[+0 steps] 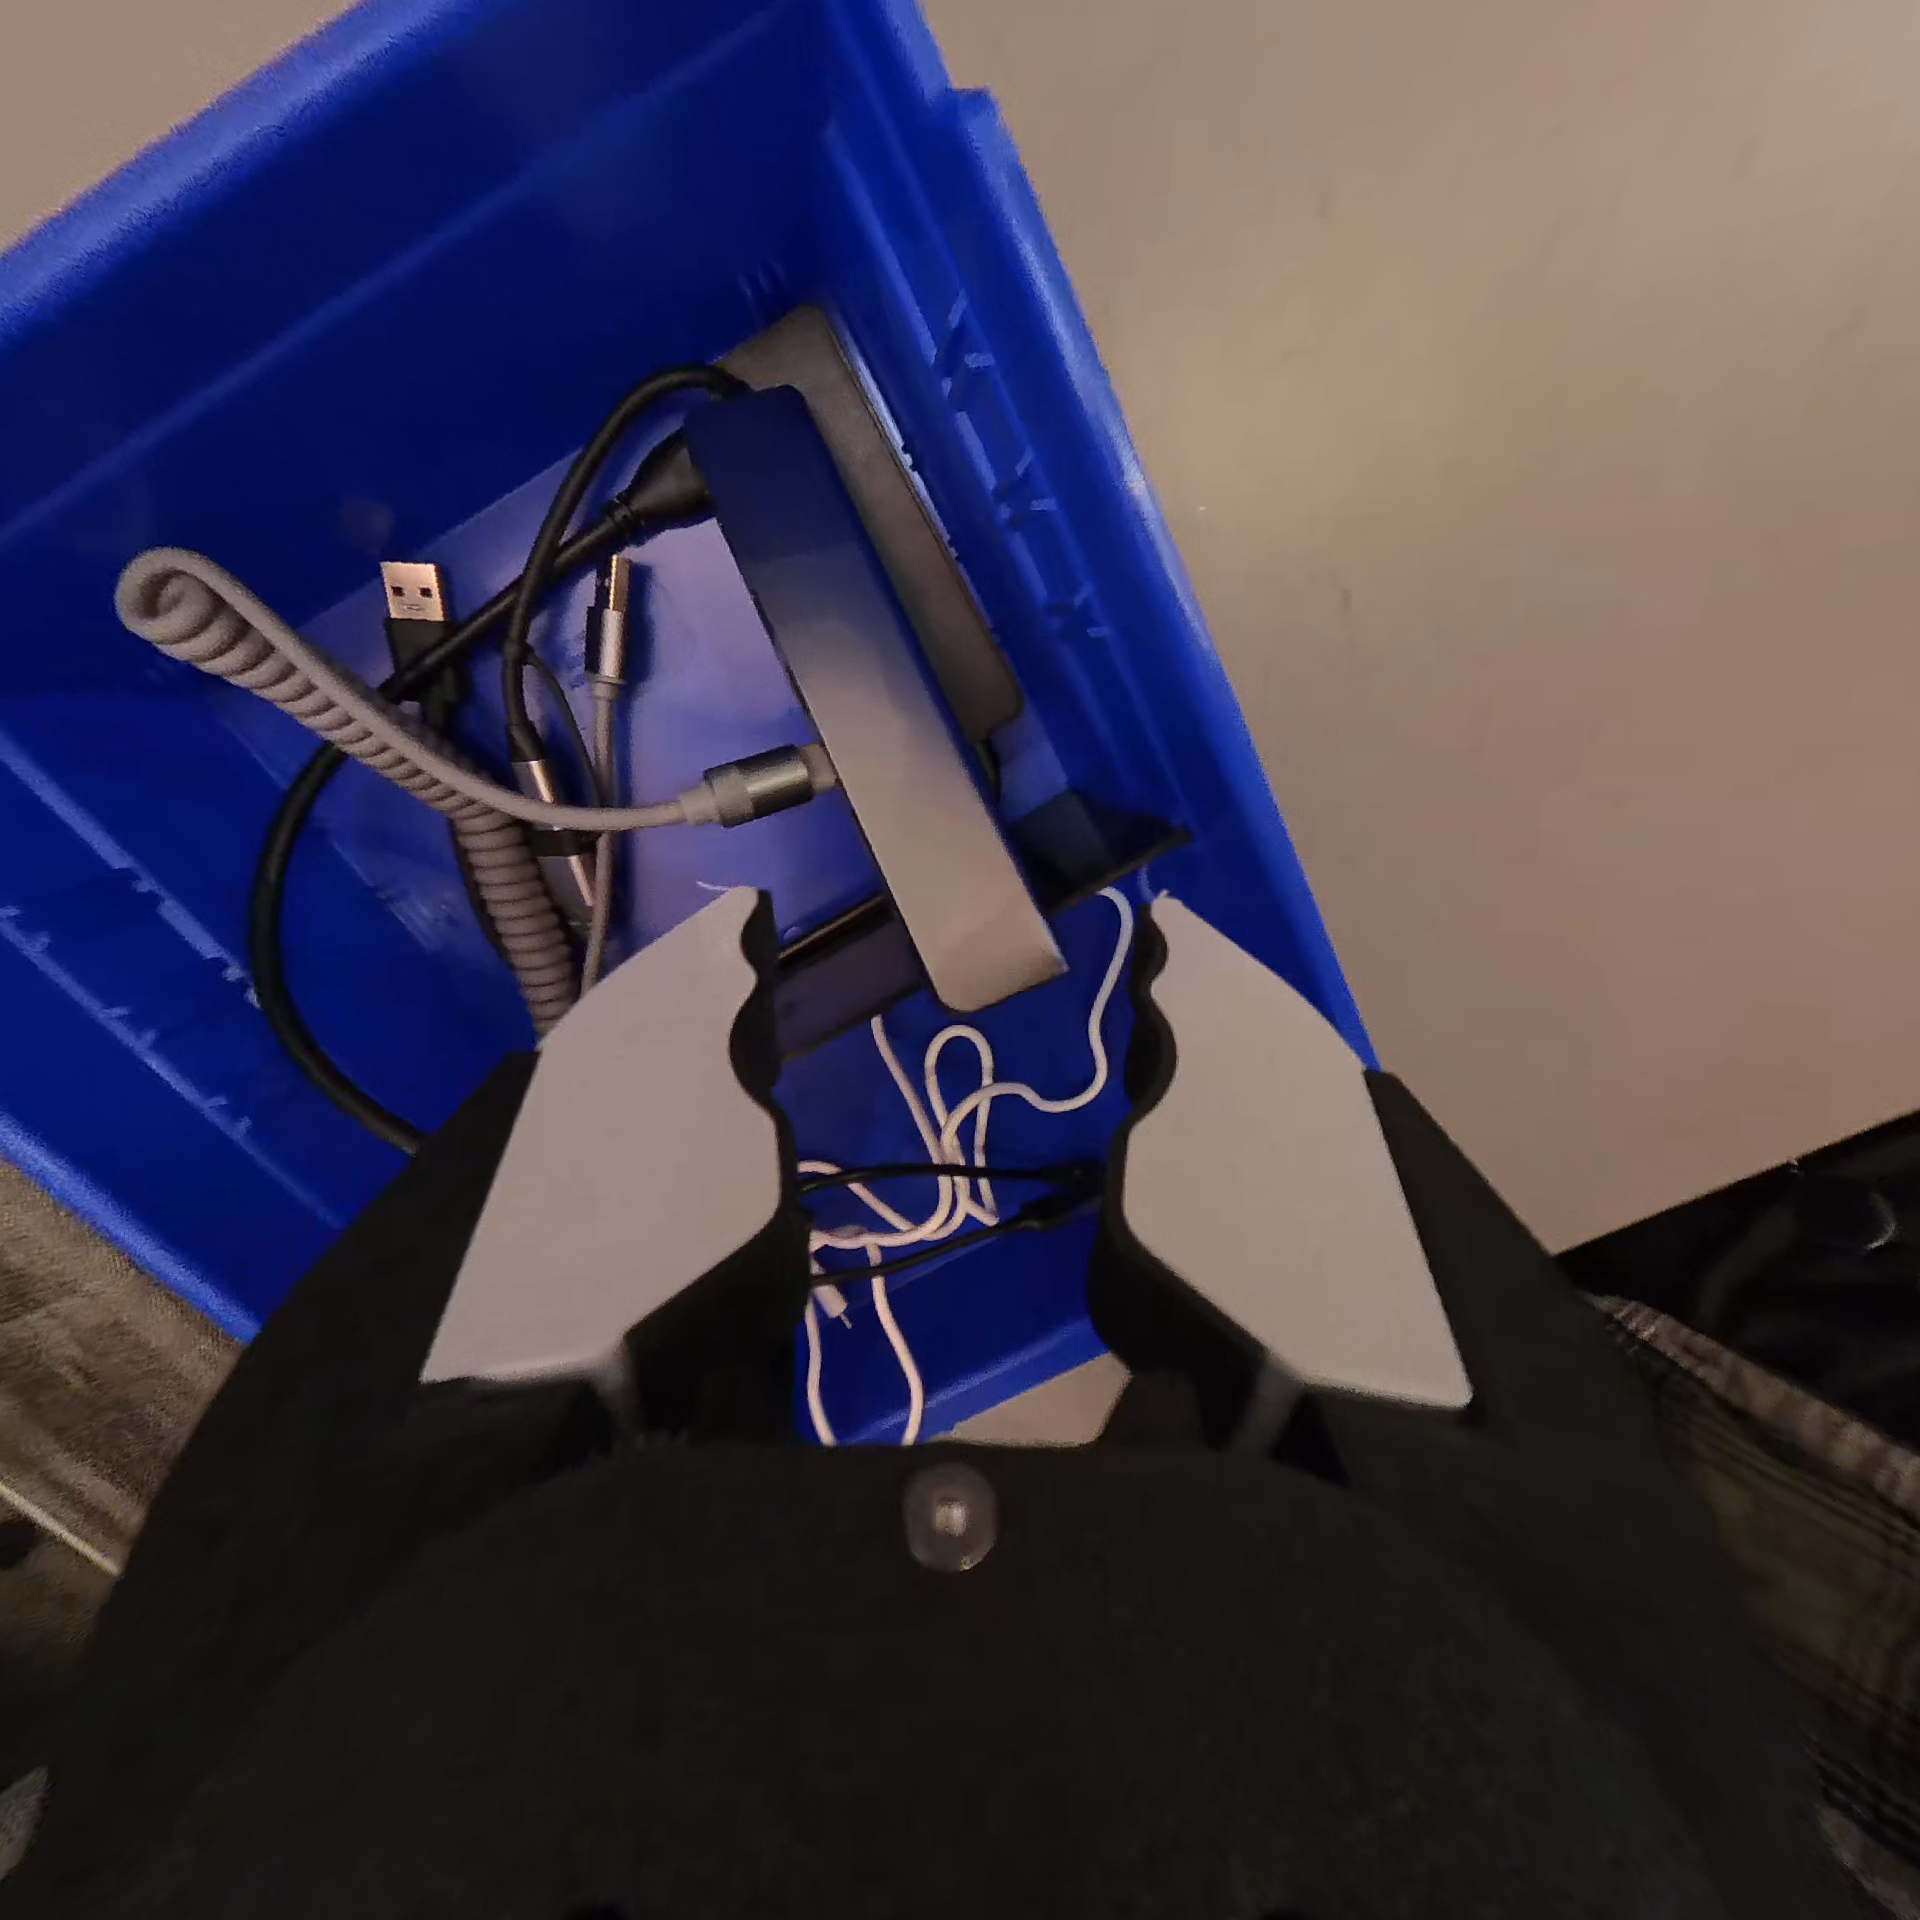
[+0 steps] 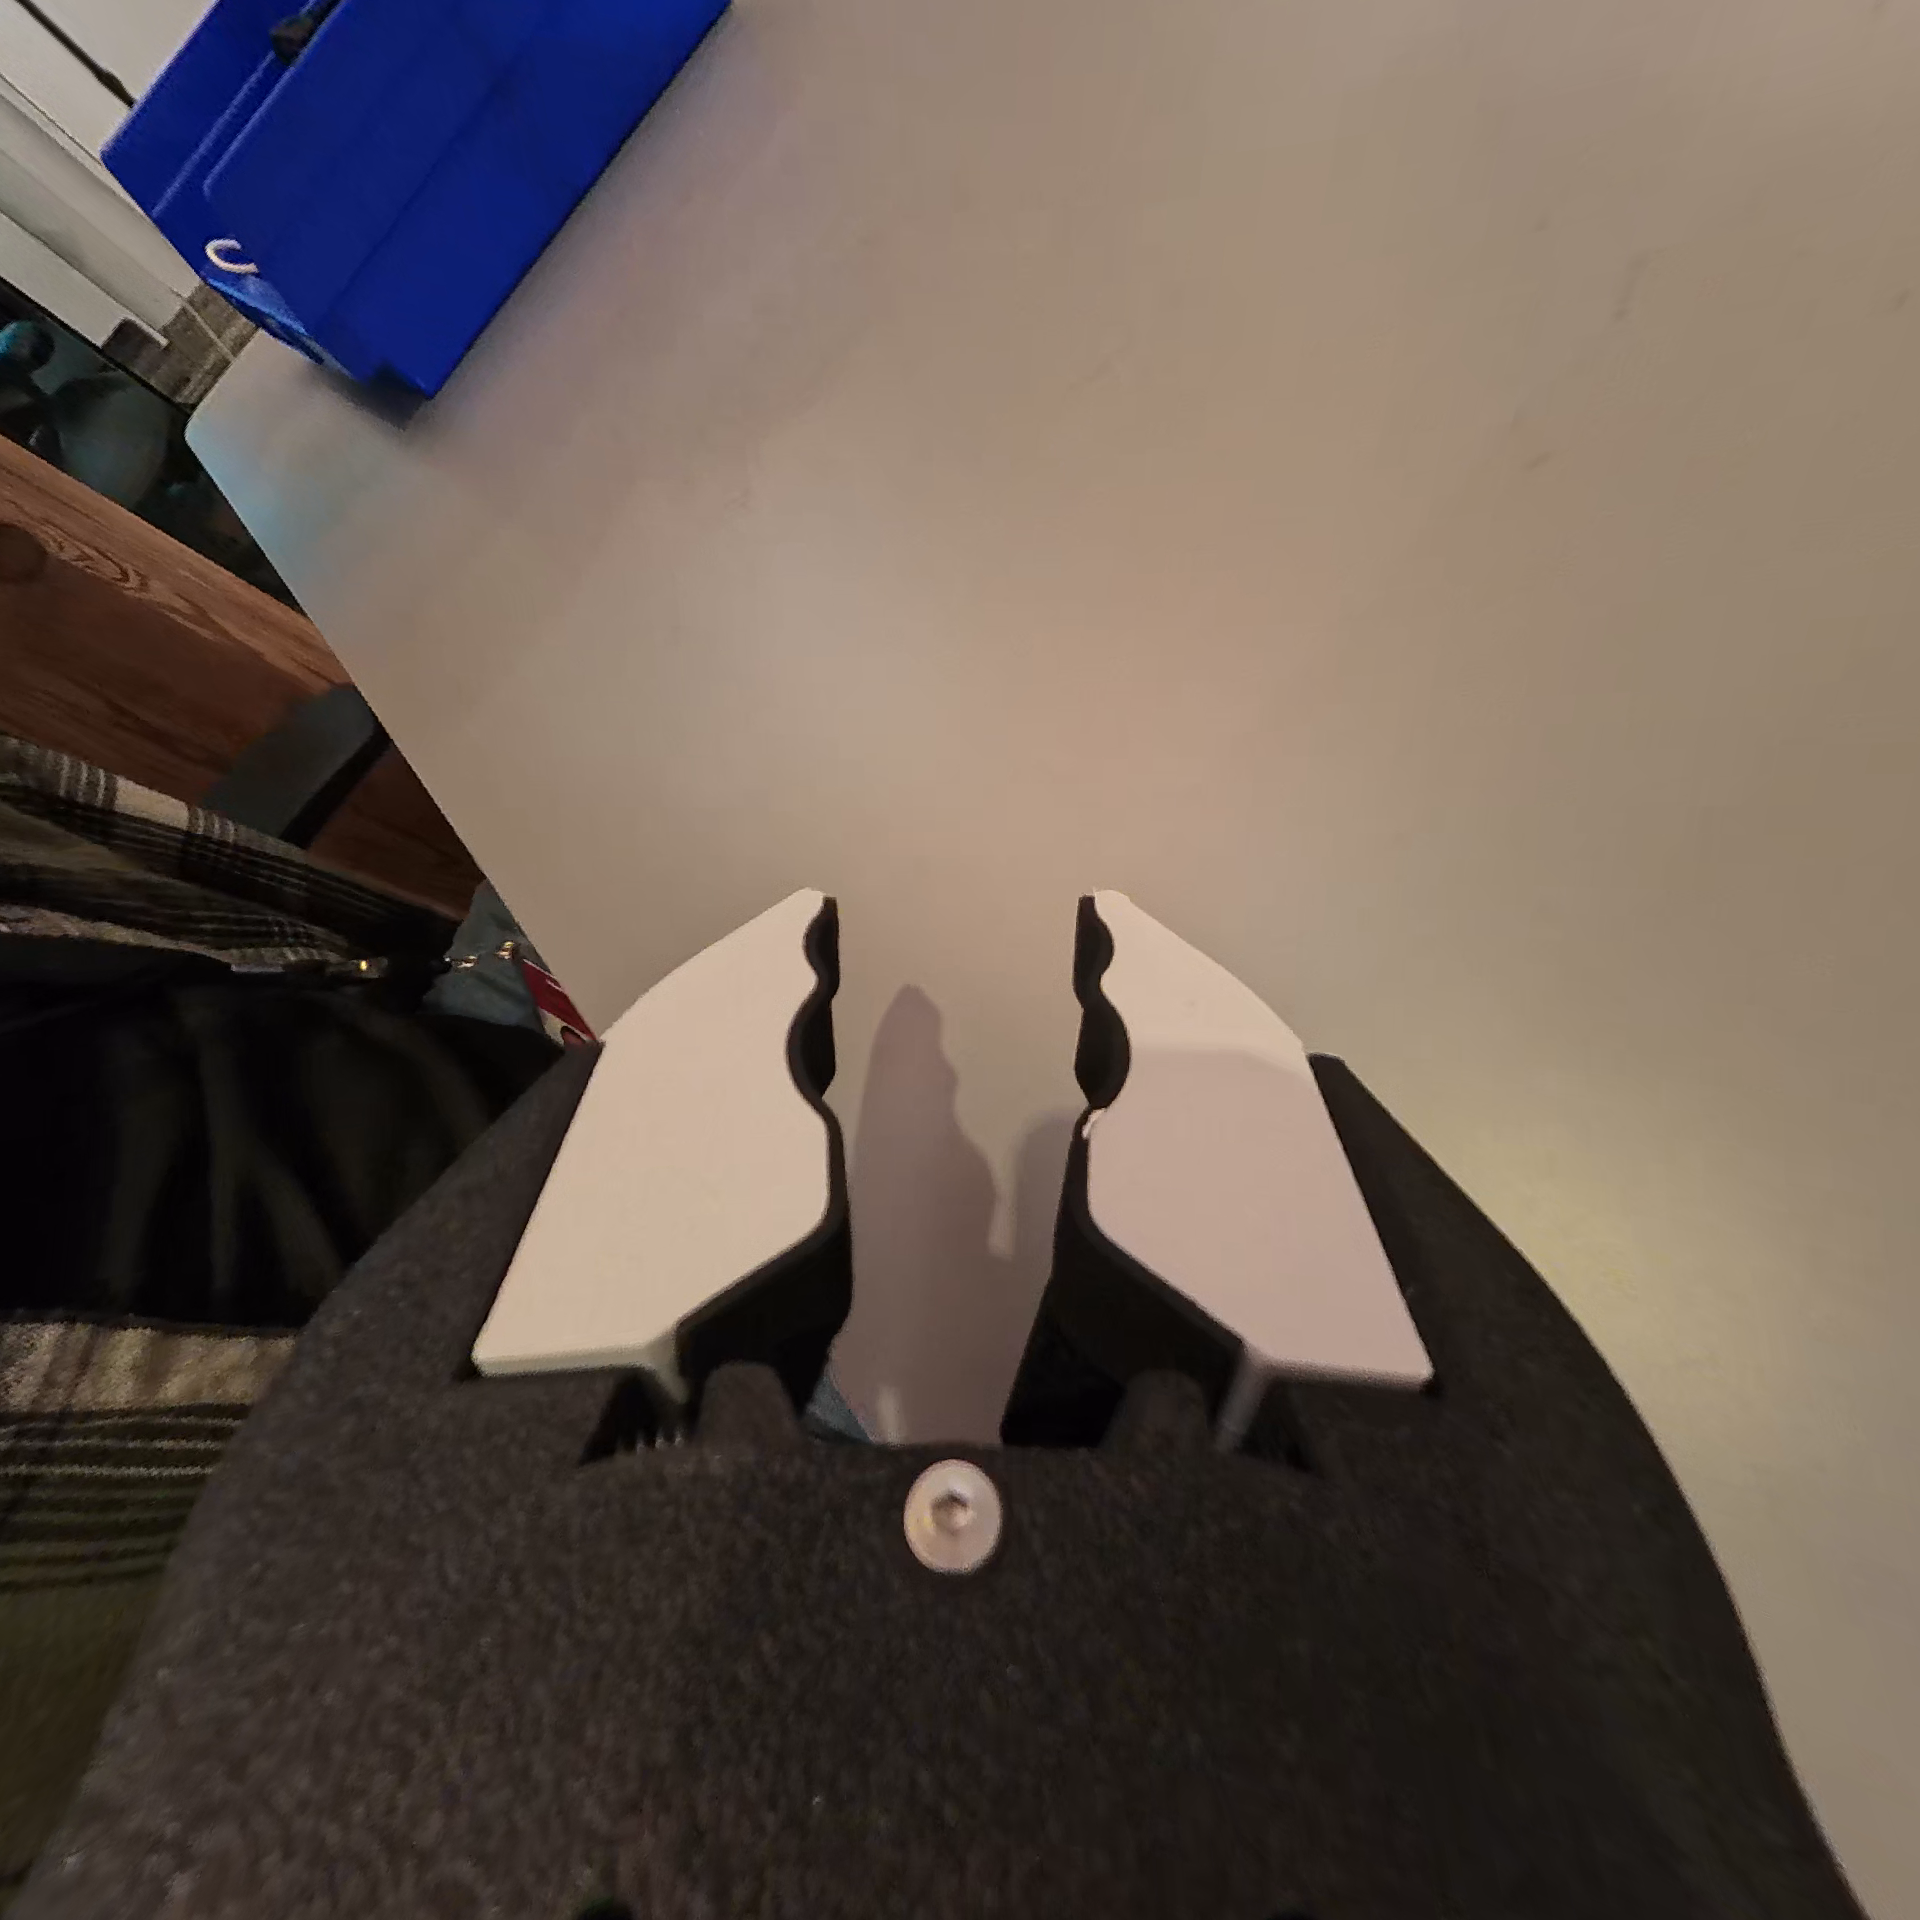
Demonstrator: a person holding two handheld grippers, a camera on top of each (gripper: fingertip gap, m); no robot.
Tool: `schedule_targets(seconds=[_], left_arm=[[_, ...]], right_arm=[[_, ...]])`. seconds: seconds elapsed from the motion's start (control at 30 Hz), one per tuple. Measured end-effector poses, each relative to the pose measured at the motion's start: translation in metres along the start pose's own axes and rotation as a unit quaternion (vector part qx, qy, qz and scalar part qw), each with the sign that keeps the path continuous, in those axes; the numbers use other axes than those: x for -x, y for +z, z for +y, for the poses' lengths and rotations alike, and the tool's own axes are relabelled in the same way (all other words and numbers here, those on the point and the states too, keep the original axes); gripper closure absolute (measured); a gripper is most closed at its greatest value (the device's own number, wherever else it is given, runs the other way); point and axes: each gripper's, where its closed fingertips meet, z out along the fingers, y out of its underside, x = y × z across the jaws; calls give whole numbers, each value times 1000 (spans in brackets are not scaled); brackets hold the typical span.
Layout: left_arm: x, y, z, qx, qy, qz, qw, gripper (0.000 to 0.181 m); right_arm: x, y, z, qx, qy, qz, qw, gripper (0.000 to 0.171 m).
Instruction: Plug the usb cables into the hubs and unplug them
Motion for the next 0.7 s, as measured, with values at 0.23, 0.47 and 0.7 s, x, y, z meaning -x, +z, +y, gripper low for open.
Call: schedule_targets(seconds=[0.23, 0.47, 0.7], left_arm=[[-4, 27, 13, 53, -25, 29, 998, 128], [-6, 15, 10, 37, -40, 80, 995, 149], [5, -27, -3, -56, -28, 78, 995, 171]], right_arm=[[6, 6, -7, -1, -15, -12, 1000, 129], [8, 1, -7, -12, -5, -22, 1000, 129], [12, 1, -5, -16, -8, -23, 1000, 129]])
